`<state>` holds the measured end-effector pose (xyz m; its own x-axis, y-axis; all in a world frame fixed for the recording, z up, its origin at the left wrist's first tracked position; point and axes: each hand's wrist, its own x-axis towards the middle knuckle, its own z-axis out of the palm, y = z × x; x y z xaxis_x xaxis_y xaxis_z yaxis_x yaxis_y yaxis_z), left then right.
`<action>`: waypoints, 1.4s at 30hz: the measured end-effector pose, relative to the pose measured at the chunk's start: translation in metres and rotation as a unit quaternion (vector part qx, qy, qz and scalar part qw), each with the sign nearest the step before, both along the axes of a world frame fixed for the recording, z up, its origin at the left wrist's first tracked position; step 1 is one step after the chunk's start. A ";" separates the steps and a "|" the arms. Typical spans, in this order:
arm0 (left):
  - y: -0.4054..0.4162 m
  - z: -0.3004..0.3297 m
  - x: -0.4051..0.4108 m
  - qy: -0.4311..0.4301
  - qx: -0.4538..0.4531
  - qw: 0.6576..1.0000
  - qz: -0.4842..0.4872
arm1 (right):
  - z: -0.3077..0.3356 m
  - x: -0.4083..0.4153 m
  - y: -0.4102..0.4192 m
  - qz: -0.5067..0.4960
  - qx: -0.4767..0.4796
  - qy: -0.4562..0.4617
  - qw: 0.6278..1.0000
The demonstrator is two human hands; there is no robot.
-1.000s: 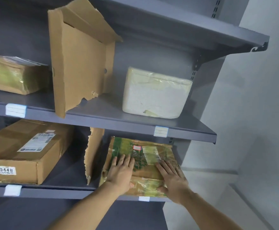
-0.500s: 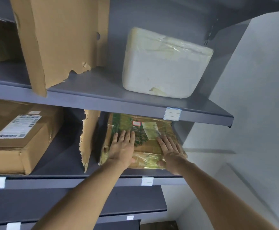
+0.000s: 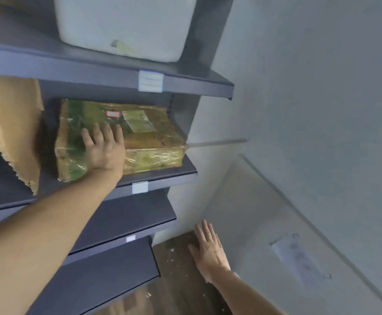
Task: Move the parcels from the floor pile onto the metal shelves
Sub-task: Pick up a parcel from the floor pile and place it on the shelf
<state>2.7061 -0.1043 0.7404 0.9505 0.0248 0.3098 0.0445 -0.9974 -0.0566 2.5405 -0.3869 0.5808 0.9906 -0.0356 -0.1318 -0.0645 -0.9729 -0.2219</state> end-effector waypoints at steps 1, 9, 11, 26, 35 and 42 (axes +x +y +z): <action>-0.013 -0.007 -0.008 -0.043 0.007 0.998 -0.050 | 0.002 -0.007 -0.012 -0.032 0.021 0.004 0.999; -0.218 -0.078 -0.149 0.242 0.015 0.883 -0.401 | 0.019 -0.096 -0.105 -0.161 0.094 0.028 0.982; -0.267 -0.109 -0.201 0.358 -0.019 0.846 -0.394 | 0.002 -0.144 -0.131 -0.191 0.108 0.083 0.972; -0.412 -0.364 -0.447 0.592 0.006 0.696 -0.406 | -0.230 -0.449 -0.251 -0.440 0.258 0.273 0.816; -0.466 -0.572 -0.434 0.590 0.091 0.684 -0.420 | -0.438 -0.445 -0.289 -0.450 0.284 0.308 0.788; -0.495 -0.753 -0.419 0.579 0.144 0.668 -0.444 | -0.617 -0.406 -0.321 -0.453 0.267 0.322 0.788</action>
